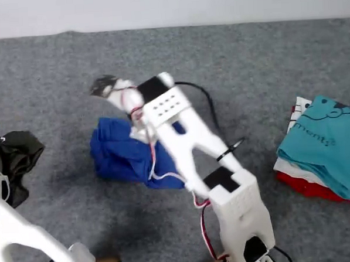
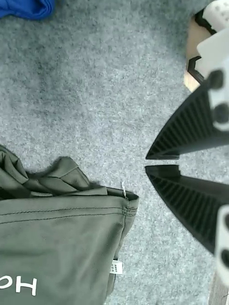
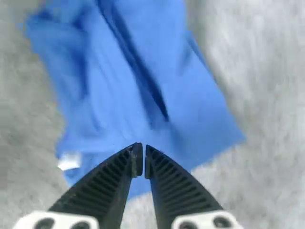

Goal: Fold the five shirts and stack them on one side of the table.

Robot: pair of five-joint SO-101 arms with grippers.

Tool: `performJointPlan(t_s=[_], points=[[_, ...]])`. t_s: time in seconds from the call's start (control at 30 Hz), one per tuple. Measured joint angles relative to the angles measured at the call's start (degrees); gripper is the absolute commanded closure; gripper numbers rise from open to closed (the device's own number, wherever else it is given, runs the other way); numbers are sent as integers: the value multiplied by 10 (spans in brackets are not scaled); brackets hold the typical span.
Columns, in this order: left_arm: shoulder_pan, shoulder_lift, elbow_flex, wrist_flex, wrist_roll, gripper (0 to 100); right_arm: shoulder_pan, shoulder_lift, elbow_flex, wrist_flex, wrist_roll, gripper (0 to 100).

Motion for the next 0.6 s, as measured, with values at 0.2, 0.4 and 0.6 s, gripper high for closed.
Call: performJointPlan(t_s=[0.2, 0.4, 0.6], points=[[-2, 0, 0, 0, 0, 970, 16, 82, 0, 9, 0, 989], [-66, 0, 0, 0, 0, 970, -79, 122, -13, -30, 0, 989], [-138, 0, 0, 0, -34, 970, -177, 121, -142, 10, 1, 989]])
